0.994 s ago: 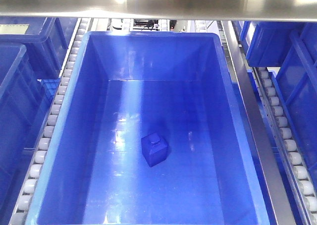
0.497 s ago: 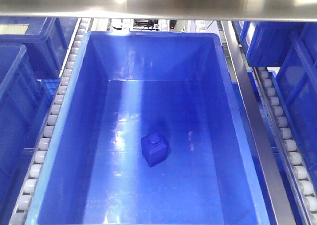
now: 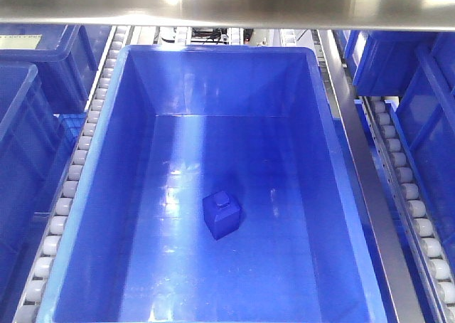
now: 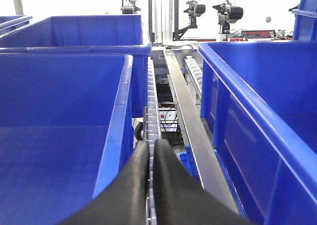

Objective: Pour parts from conveyor to right shelf

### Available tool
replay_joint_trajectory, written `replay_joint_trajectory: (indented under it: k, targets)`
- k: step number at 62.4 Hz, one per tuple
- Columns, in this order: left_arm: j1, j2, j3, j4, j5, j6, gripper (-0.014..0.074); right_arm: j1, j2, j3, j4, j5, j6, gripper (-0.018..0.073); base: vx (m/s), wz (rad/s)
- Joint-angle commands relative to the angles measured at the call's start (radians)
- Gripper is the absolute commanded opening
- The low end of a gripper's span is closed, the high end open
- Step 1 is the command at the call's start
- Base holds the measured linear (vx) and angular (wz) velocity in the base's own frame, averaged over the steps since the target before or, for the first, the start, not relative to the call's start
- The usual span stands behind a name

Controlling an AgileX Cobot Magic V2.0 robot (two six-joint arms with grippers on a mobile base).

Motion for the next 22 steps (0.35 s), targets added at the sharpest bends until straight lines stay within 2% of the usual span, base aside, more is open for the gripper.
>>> replay_joint_trajectory:
  k: [1,22]
  targets:
    - [0.000,-0.014,0.031,-0.003,-0.075,-0.003,-0.0006,-0.006,-0.018,0.021,-0.002,-0.076,-0.004,-0.0010,0.00,0.00]
    - [0.000,-0.014,0.031,-0.003,-0.075,-0.003,-0.0006,-0.006,-0.018,0.021,-0.002,-0.076,-0.004,-0.0010,0.00,0.00]
